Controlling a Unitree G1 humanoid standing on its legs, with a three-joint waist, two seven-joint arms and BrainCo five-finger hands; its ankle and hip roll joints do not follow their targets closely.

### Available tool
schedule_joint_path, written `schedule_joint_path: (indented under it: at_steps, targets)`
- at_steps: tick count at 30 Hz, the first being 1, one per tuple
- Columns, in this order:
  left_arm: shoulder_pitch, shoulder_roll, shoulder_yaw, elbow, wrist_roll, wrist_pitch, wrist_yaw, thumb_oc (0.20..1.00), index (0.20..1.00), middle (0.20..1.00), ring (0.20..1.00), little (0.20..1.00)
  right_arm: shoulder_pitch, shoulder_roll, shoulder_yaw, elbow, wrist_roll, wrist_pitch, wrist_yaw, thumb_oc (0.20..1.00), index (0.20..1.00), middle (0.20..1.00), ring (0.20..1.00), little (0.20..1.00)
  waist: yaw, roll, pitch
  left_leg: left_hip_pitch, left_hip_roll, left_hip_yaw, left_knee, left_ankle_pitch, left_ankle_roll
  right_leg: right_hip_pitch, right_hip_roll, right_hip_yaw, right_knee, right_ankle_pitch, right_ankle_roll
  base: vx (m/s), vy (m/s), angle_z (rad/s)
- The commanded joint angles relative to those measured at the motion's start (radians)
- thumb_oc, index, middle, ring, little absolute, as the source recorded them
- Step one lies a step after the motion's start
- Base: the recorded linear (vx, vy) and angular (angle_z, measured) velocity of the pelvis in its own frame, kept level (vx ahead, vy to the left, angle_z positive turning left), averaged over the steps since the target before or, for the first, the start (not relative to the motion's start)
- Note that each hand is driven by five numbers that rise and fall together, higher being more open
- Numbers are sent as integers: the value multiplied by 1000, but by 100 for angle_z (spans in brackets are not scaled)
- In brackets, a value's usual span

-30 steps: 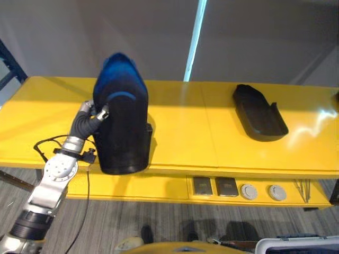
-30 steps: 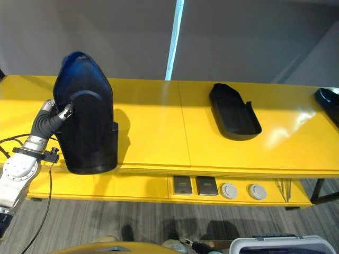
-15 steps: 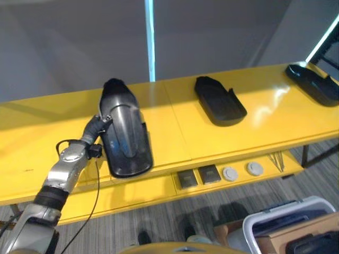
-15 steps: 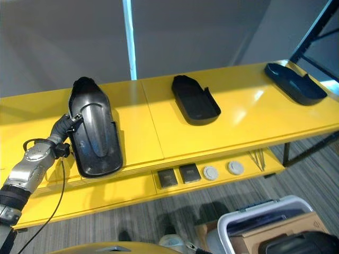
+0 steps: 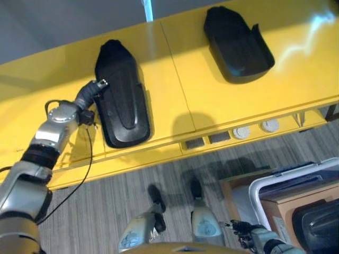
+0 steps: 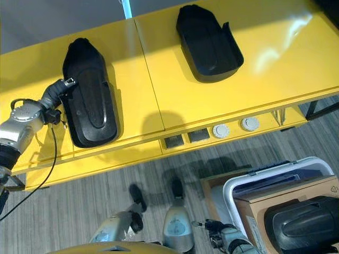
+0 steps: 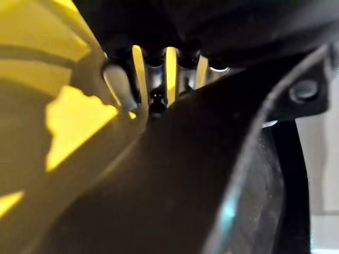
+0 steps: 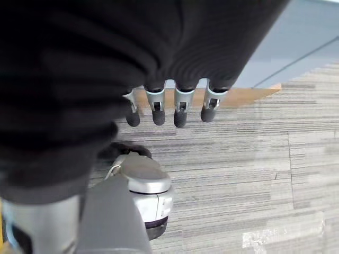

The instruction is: Move parts from the plastic box to the shelf.

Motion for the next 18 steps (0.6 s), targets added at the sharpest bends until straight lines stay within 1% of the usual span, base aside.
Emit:
schedule_joint_path:
  at_steps: [1, 3, 4, 5, 6, 8, 9, 10, 13, 17, 18]
  targets:
    - [-86, 44, -24, 110, 65, 52, -24, 200, 200, 200, 200, 200, 5, -4, 22, 14, 84, -35, 27, 1000, 1000, 1000, 1000, 1000, -27, -3, -32, 24, 93, -183, 62, -63, -56, -39, -32, -8, 97, -53, 28, 0, 0, 0]
    - [-84, 43, -32, 124, 80, 65, -29, 200, 200, 200, 200, 200, 6, -3, 21, 10, 111, -41, 21, 1000, 1000, 1000, 1000, 1000, -29, -3, -32, 24, 95, -181, 69, -65, -57, -37, -32, -11, 99, -56, 27, 0, 0, 0]
    - [-82, 40, -36, 143, 90, 71, -26, 404, 404, 404, 404, 404, 7, -4, 16, 9, 119, -44, 19, 1000, 1000, 1000, 1000, 1000, -31, -4, -32, 23, 98, -177, 74, -66, -57, -36, -33, -12, 100, -57, 27, 0, 0, 0]
    - [-82, 37, -39, 151, 98, 74, -20, 1000, 1000, 1000, 1000, 1000, 7, -4, 14, 9, 118, -44, 18, 1000, 1000, 1000, 1000, 1000, -33, -4, -32, 23, 99, -176, 76, -67, -57, -35, -33, -11, 100, -58, 26, 0, 0, 0]
    - [-85, 33, -42, 156, 131, 90, -5, 1000, 1000, 1000, 1000, 1000, 6, -8, 9, 8, 113, -44, 16, 1000, 1000, 1000, 1000, 1000, -35, -5, -31, 24, 101, -172, 79, -66, -58, -33, -33, -12, 100, -58, 25, 3, 8, -3]
    - [-92, 31, -56, 167, 170, 96, 23, 1000, 1000, 1000, 1000, 1000, 5, -10, 4, 13, 109, -45, 14, 1000, 1000, 1000, 1000, 1000, -36, -8, -32, 27, 104, -168, 80, -65, -60, -27, -32, -13, 95, -58, 24, 0, 0, 0]
    - [-93, 31, -57, 171, 169, 100, 27, 1000, 1000, 1000, 1000, 1000, 5, -10, 4, 14, 109, -43, 14, 1000, 1000, 1000, 1000, 1000, -36, -9, -33, 27, 105, -168, 80, -65, -60, -26, -31, -12, 94, -57, 24, -3, -57, -1]
    - [-105, 29, -57, 186, 183, 119, 60, 1000, 1000, 1000, 1000, 1000, 5, -9, 3, 19, 112, -39, 13, 1000, 1000, 1000, 1000, 1000, -35, -16, -35, 32, 108, -165, 78, -64, -61, -18, -31, -15, 87, -55, 25, -8, -69, -1]
    - [-121, 22, -59, 207, 198, 132, 109, 1000, 1000, 1000, 1000, 1000, 9, 3, 5, 25, 124, -38, 14, 1000, 1000, 1000, 1000, 1000, -32, -25, -43, 41, 112, -166, 75, -64, -61, -6, -27, -20, 81, -55, 26, -8, -85, 0]
    - [-130, -6, -43, 229, 184, 110, 164, 1000, 1000, 1000, 1000, 1000, 25, 24, 13, 29, 121, -31, 11, 1000, 1000, 1000, 1000, 1000, -32, -29, -64, 60, 116, -161, 69, -63, -62, 16, -21, -29, 75, -59, 24, 26, -50, 1]
    - [-128, -20, -35, 231, 178, 73, 209, 1000, 1000, 1000, 1000, 1000, 28, 33, 16, 31, 116, -26, 10, 1000, 1000, 1000, 1000, 1000, -31, -31, -73, 68, 117, -160, 68, -63, -63, 24, -20, -32, 73, -60, 24, 48, -51, 3]
